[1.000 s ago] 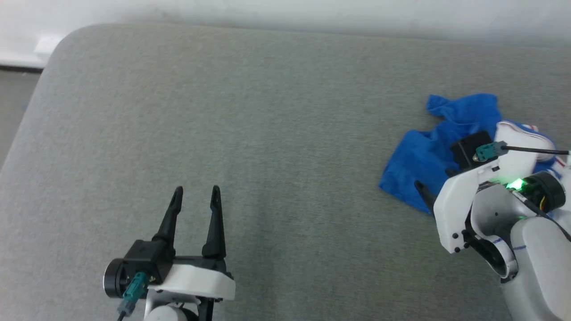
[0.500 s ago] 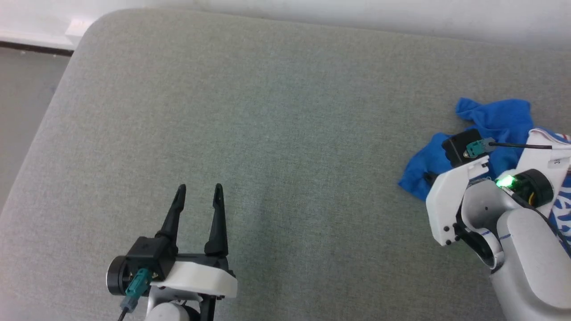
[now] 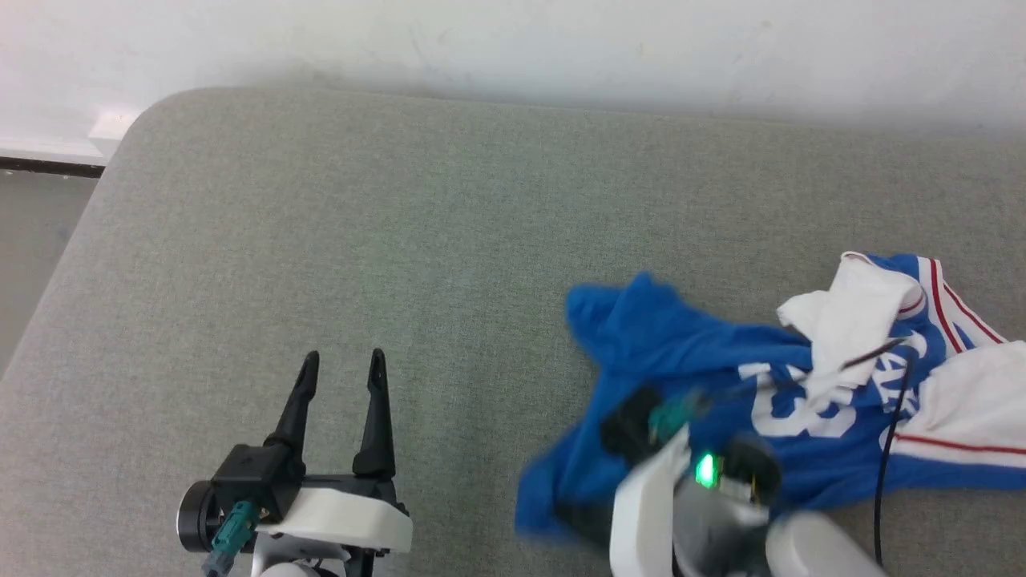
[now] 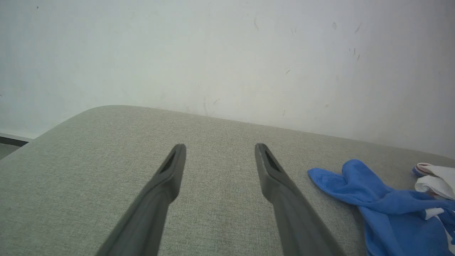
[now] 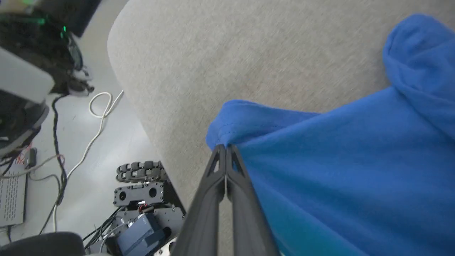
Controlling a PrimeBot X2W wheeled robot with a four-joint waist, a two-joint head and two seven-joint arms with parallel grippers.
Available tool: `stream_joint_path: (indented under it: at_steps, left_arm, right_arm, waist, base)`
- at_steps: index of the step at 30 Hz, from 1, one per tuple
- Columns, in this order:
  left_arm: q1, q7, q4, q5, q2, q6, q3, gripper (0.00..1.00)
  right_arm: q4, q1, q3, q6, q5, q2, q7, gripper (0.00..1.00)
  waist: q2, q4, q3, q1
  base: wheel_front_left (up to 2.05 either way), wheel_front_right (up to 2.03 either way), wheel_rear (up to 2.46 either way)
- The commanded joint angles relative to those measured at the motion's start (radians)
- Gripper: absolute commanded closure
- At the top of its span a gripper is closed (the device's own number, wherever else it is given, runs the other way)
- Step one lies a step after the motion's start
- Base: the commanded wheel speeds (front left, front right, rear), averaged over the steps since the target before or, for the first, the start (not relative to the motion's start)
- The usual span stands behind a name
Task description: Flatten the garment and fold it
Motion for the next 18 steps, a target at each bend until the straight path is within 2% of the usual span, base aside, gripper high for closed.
stream_joint_path:
  at_steps: [1,5,8,9,10,11,15,18]
  left_arm:
    - [0.011,-0.005,-0.006,0.010,0.004,-0.005,0.004,0.00]
    - [0.015,-0.005,-0.007,0.006,0.003,-0.005,0.006,0.00]
    - [0.017,-0.005,-0.006,0.003,0.001,-0.003,0.008,0.00]
    - [0.017,-0.005,-0.005,0.003,0.000,-0.002,0.008,0.00]
    - [0.018,-0.005,-0.005,0.002,-0.001,0.000,0.009,0.00]
    - [0.018,-0.005,-0.004,0.001,-0.001,0.000,0.010,0.00]
    - [0.018,-0.005,-0.005,0.001,-0.003,0.000,0.012,0.00]
    - [0.016,-0.005,-0.011,0.007,-0.001,0.000,0.014,0.00]
  right_arm:
    - [-0.041,0.051,0.042,-0.001,0.043,-0.035,0.049,1.00]
    - [-0.133,0.151,0.125,-0.001,0.162,-0.164,0.238,1.00]
    - [-0.188,0.176,0.106,-0.001,0.190,-0.254,0.309,1.00]
    - [-0.203,0.174,0.083,-0.001,0.179,-0.262,0.290,0.76]
    - [-0.209,0.174,0.053,-0.001,0.163,-0.258,0.262,0.12]
    - [-0.213,0.169,0.035,-0.001,0.142,-0.254,0.238,0.00]
    - [-0.214,0.135,-0.086,-0.001,0.048,-0.167,0.060,0.00]
    - [-0.209,0.102,-0.215,-0.001,-0.072,-0.088,-0.123,0.00]
  waist:
    - [-0.0002,0.001,0.004,0.0002]
    - [-0.0002,0.007,0.018,0.0002]
    - [-0.0002,0.006,0.024,0.0002]
    - [-0.0002,0.004,0.025,0.0002]
    - [-0.0002,0.000,0.025,0.0002]
    - [-0.0002,-0.004,0.023,0.0002]
    - [-0.0002,-0.026,0.014,0.0002]
    - [-0.0002,-0.045,0.009,0.0002]
  base:
    - [0.00,0.00,0.00]
    - [0.00,0.00,0.00]
    - [0.00,0.00,0.00]
    - [0.00,0.00,0.00]
    - [0.00,0.00,0.00]
    - [0.00,0.00,0.00]
    - [0.00,0.00,0.00]
    - [0.00,0.00,0.00]
